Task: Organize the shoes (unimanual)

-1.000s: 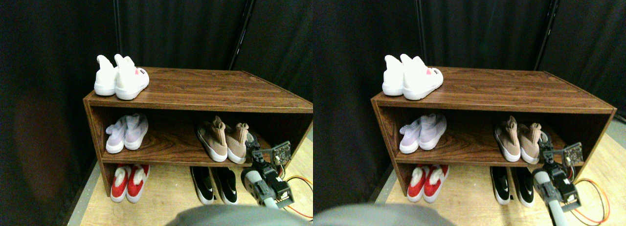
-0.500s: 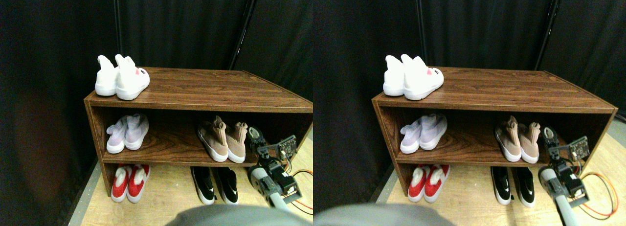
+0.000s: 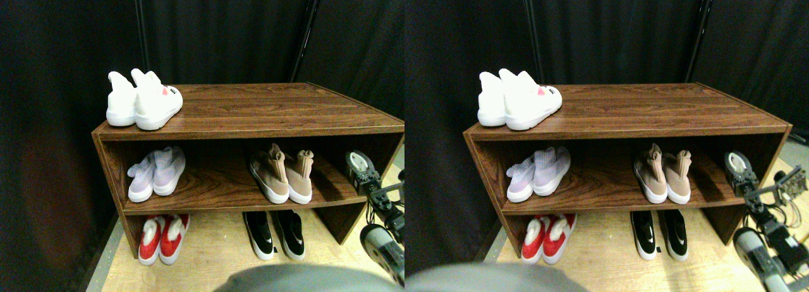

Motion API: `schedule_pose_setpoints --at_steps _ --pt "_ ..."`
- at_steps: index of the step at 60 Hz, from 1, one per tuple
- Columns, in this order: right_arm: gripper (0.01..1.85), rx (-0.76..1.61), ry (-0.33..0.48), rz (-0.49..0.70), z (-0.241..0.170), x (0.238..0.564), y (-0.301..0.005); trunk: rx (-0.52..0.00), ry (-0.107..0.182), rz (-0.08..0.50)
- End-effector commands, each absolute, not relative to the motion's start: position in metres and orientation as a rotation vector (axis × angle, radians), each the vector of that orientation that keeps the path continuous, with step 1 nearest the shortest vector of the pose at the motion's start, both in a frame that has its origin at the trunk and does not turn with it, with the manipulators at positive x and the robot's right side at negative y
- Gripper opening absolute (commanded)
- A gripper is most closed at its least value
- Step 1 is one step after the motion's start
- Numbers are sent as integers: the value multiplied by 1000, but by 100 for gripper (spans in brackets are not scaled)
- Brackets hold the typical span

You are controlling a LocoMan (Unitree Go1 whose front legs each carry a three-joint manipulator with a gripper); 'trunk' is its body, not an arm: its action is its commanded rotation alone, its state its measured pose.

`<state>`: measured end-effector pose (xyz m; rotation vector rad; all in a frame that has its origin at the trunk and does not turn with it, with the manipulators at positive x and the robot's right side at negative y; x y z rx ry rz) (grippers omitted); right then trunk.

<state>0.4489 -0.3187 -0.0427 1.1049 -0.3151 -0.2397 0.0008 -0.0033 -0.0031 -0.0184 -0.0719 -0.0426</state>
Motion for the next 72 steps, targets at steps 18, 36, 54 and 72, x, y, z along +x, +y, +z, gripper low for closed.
schedule_pose_setpoints --at_steps 18,36,54,72 --pt "6 1171 -322 -47 -39 393 -297 -24 -60 -59" --pt "6 1138 -255 40 -74 373 -295 -20 -11 -60" --pt "6 1276 -194 1 -126 367 -292 -17 31 -59" --pt "6 1303 -96 -136 -163 380 -290 -26 45 -46"
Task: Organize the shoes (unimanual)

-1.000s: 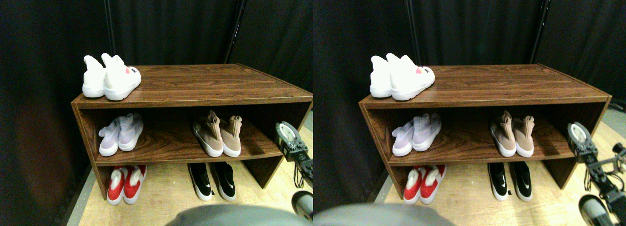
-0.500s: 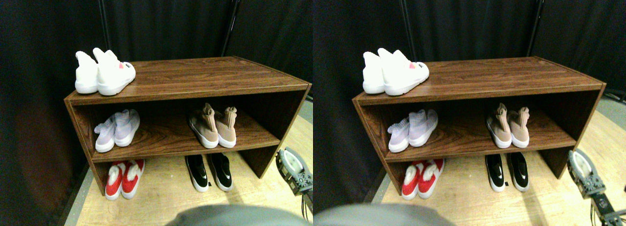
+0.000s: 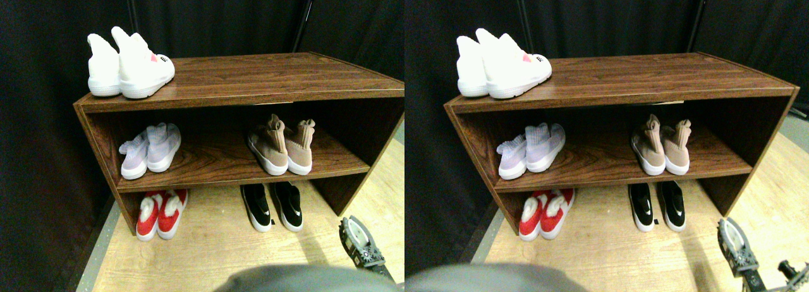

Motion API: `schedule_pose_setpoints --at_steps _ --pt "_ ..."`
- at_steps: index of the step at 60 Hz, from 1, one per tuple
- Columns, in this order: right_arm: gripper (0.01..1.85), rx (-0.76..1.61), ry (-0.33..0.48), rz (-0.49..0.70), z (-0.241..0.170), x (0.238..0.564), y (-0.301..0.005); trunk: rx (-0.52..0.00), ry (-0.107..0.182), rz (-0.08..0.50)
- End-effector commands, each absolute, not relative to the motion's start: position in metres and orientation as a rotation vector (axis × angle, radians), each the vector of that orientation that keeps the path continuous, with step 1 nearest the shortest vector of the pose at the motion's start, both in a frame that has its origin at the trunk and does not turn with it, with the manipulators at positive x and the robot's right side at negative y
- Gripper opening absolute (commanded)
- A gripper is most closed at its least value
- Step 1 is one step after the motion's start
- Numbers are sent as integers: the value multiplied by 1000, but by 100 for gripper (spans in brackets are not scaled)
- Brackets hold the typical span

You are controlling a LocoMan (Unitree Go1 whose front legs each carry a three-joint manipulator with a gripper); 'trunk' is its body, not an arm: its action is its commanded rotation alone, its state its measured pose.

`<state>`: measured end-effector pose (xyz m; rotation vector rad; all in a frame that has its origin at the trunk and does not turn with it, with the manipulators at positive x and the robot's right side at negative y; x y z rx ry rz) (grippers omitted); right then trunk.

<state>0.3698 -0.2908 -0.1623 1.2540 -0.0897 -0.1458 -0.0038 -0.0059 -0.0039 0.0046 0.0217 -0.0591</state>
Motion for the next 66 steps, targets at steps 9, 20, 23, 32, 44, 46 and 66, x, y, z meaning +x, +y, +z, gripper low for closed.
schedule_pose_setpoints --at_steps 9,20,23,32,44,46,66 --pt "6 1277 -84 -195 -181 401 -296 -27 49 -43" --pt "6 1321 -71 -268 -194 422 -300 -34 47 -29" --pt "6 1318 -63 -270 -196 429 -303 -36 48 -27" --pt "6 1306 -80 -301 -202 445 -310 -42 44 -21" --pt "6 1298 -105 -387 -205 462 -316 -43 46 -21" --pt "6 1305 -117 -420 -206 465 -316 -45 45 -19" --pt "6 1285 -61 -459 -227 483 -322 -49 45 -12"
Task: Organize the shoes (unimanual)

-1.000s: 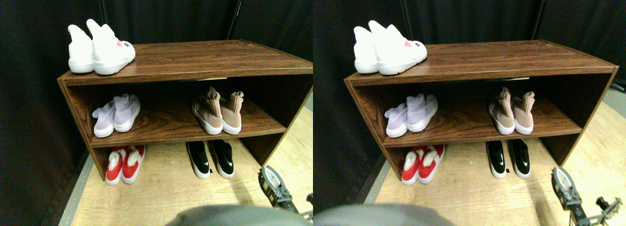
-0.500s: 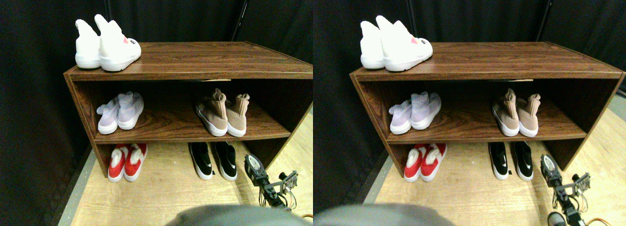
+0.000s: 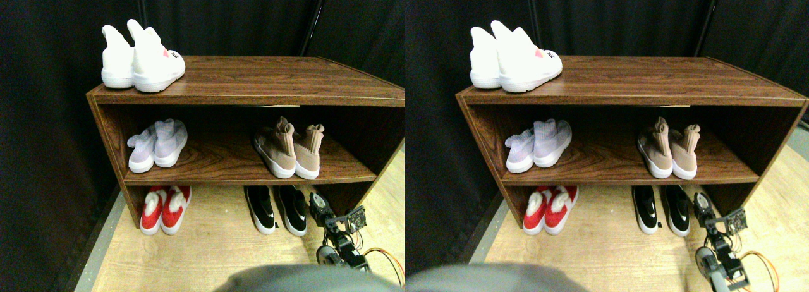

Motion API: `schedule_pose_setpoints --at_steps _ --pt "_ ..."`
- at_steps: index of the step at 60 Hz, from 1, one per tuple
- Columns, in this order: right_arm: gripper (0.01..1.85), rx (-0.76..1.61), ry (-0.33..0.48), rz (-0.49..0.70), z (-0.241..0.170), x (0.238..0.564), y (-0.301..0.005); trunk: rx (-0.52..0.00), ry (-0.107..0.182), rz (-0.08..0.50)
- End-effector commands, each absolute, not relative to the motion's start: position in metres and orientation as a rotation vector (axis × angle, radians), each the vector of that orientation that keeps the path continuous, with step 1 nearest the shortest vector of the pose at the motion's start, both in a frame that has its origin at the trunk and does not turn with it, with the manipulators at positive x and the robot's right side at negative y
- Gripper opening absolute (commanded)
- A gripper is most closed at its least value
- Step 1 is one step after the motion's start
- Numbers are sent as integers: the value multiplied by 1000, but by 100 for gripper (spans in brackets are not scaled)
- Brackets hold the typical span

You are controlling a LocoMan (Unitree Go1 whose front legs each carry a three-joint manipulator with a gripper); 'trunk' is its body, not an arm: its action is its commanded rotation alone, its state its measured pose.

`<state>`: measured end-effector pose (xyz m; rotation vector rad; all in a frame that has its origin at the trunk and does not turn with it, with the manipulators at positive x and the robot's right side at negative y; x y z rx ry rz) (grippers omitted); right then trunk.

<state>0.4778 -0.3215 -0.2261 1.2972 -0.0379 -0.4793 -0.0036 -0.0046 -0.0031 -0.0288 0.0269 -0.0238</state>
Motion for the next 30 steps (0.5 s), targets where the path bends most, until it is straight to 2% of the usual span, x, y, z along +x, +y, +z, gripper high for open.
schedule_pose_setpoints --at_steps 1,5,13,30 --pt "6 1281 -55 -462 -229 483 -322 -49 45 -12" --pt "6 1272 -39 -467 -234 485 -322 -54 38 0" --pt "6 1295 -39 -582 -244 490 -320 -60 34 7" --pt "6 1293 8 -584 -254 500 -318 -63 31 12"
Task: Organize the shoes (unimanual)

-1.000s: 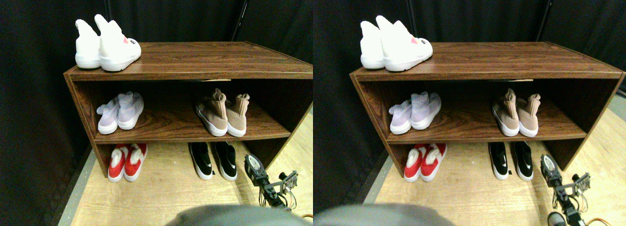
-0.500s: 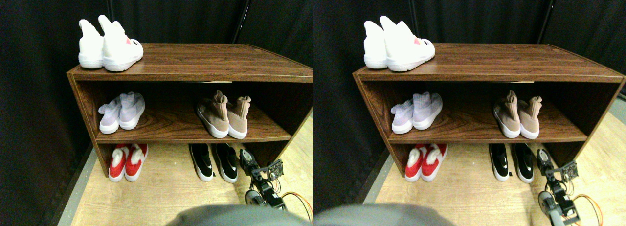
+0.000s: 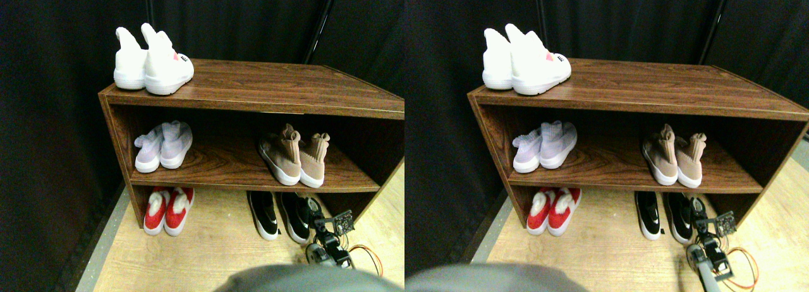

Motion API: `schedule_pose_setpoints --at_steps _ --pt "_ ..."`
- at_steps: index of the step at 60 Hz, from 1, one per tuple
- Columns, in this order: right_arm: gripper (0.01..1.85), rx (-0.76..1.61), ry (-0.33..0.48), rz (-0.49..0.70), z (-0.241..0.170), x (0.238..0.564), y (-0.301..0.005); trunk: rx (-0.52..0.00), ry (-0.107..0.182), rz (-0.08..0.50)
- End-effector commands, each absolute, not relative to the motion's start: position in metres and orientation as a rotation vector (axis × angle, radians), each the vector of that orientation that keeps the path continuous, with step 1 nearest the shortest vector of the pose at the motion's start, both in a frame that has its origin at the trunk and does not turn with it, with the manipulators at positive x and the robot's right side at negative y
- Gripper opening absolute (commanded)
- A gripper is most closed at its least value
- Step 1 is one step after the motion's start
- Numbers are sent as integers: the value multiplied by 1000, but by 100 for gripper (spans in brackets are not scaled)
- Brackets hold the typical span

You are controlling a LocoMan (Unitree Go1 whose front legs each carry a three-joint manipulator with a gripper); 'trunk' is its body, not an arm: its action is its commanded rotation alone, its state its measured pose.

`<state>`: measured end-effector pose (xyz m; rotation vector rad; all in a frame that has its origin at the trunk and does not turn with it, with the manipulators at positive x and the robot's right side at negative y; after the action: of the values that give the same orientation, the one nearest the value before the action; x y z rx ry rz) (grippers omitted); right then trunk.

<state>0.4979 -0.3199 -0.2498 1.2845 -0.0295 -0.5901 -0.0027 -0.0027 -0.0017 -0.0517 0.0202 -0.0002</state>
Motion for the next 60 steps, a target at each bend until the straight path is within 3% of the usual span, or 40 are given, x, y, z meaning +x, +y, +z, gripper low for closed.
schedule_pose_setpoints --at_steps 1,60 --pt "6 1297 14 -579 -254 500 -317 -63 31 12" --pt "6 1328 -11 -585 -251 494 -280 -78 32 28"
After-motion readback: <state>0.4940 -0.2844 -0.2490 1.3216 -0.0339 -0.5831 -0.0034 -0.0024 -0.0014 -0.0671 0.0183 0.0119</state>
